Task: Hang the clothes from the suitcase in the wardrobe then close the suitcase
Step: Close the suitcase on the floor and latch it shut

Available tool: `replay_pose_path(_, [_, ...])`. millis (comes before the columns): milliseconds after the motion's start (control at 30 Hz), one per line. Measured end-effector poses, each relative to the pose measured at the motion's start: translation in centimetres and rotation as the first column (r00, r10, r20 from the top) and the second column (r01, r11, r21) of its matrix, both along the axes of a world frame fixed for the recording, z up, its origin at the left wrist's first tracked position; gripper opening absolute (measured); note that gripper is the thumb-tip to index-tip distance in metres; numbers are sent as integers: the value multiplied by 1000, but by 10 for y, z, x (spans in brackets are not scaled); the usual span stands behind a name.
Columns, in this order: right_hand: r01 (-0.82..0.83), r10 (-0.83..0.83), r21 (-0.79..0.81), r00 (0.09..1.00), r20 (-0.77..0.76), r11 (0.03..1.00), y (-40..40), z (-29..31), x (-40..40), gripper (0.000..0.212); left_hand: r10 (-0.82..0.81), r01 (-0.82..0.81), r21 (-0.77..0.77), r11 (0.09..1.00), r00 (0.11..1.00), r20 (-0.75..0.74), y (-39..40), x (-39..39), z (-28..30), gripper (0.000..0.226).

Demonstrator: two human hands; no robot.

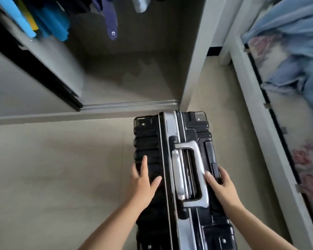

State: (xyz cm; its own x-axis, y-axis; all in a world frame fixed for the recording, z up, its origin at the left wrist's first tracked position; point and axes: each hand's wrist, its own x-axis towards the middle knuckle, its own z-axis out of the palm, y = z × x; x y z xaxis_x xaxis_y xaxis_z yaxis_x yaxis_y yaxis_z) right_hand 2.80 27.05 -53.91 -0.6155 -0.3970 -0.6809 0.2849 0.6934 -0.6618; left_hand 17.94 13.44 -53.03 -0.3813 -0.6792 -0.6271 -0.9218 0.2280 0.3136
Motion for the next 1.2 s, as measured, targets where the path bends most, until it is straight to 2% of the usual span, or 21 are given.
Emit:
replay_pose_path(100, [38, -32, 61, 994, -106, 997, 12, 7, -16, 69, -99, 98, -20, 995, 995, -31, 5, -38, -3, 72])
replay_pose_path(200, [116, -102, 93, 984, -146, 989, 13, 9, -37, 74, -117, 117, -15, 993, 988, -98, 3, -79, -12, 70])
replay_pose_path(300, [198, -187, 41, 964, -189, 979, 10, 14, -65, 66, -193, 152, -220, 963, 965, -177, 2, -120, -26, 71])
replay_pose_path(400, [265, -248, 47, 943, -223, 963, 7, 12, -100, 65, -299, 238, -328, 914, 943, -149, 2, -160, -33, 53])
replay_pose_path(467, [245, -202, 112, 932, -300, 963, 0, 4, -127, 65, -387, 327, -335, 884, 913, -129, -1, -187, -35, 56])
replay_pose_path(567, [180, -45, 303, 913, -405, 936, -14, -6, -159, 70, -550, 484, -385, 786, 832, -78, -2, -216, -41, 56])
replay_pose_path(633, [157, 14, 336, 891, -454, 929, -20, -12, -190, 66, -598, 528, -393, 753, 799, -70, -3, -246, -42, 56])
replay_pose_path(767, [123, 64, 337, 868, -492, 933, -34, -11, -254, 63, -587, 540, -355, 763, 809, -32, -12, -306, -35, 71])
replay_pose_path(900, [72, 117, 343, 859, -498, 937, -58, -10, -328, 61, -540, 475, -451, 756, 842, -18, -26, -375, -33, 62])
replay_pose_path(1000, [33, 150, 339, 854, -497, 940, -83, -9, -382, 61, -502, 443, -424, 790, 864, -34, -45, -424, -34, 77])
replay_pose_path(1100, [-19, 190, 323, 841, -507, 946, -106, -10, -418, 61, -450, 384, -479, 790, 893, -26, -64, -460, -36, 66])
replay_pose_path(1200, [-60, 216, 300, 828, -518, 952, -132, -11, -447, 61, -451, 398, -436, 807, 892, -22, -88, -483, -38, 80])
